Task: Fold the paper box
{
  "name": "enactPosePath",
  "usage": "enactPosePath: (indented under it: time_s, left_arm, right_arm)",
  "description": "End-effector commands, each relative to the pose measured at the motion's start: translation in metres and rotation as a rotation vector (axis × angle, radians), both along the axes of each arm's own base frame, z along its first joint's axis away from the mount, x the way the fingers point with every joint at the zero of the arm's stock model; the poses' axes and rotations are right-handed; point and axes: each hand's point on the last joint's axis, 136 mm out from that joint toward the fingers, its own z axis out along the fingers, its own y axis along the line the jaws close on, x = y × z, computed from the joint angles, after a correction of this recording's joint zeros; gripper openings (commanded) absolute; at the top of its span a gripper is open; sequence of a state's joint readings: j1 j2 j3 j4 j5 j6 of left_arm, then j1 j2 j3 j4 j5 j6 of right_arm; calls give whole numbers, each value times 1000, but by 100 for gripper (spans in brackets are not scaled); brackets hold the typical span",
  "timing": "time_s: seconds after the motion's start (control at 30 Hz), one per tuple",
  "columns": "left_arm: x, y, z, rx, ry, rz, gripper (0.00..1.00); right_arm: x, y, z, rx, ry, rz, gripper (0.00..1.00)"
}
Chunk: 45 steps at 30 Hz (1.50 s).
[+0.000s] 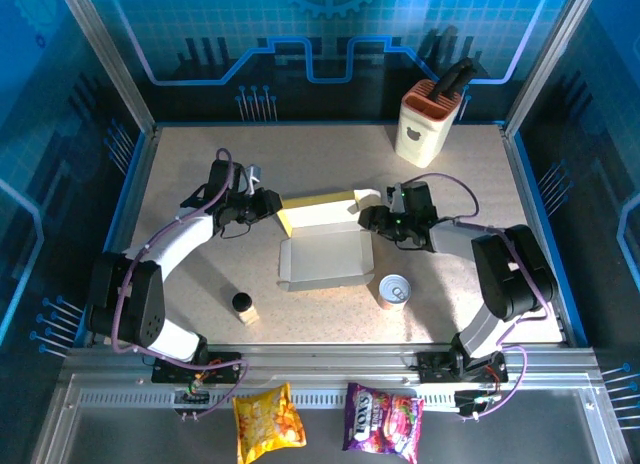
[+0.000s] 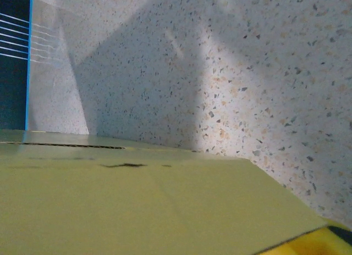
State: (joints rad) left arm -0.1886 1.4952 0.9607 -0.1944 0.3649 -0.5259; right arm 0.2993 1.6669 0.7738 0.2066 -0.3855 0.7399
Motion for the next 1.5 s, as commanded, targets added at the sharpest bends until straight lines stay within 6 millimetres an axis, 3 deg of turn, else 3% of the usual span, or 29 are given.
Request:
enactPosePath:
  time_s: [0.0,0.2,0.47,0.93,1.27,1.47]
  left_arm:
    - [-8,4,-16,-5,75,10,27]
    - [-8,3,-15,-10,76,6,27]
    - [-7,2,-13,-10,78,0,27]
    - [-8,0,-11,-27,87,-3,27]
    - [-11,0,-9,-36,85,3,29]
    - [-12,1,-12,-34,95,13,30]
  right_arm:
    - [-2,10,2,36,-15,23,47]
    - [-2,18,8,51,-42,41,32]
    - [-1,26,0,45,-26,55,35]
    - [5,34,-22,14,1,53,25]
    - [-3,33,-47,-77,71,52,24]
    - [-5,29,-43,-112,72,57,25]
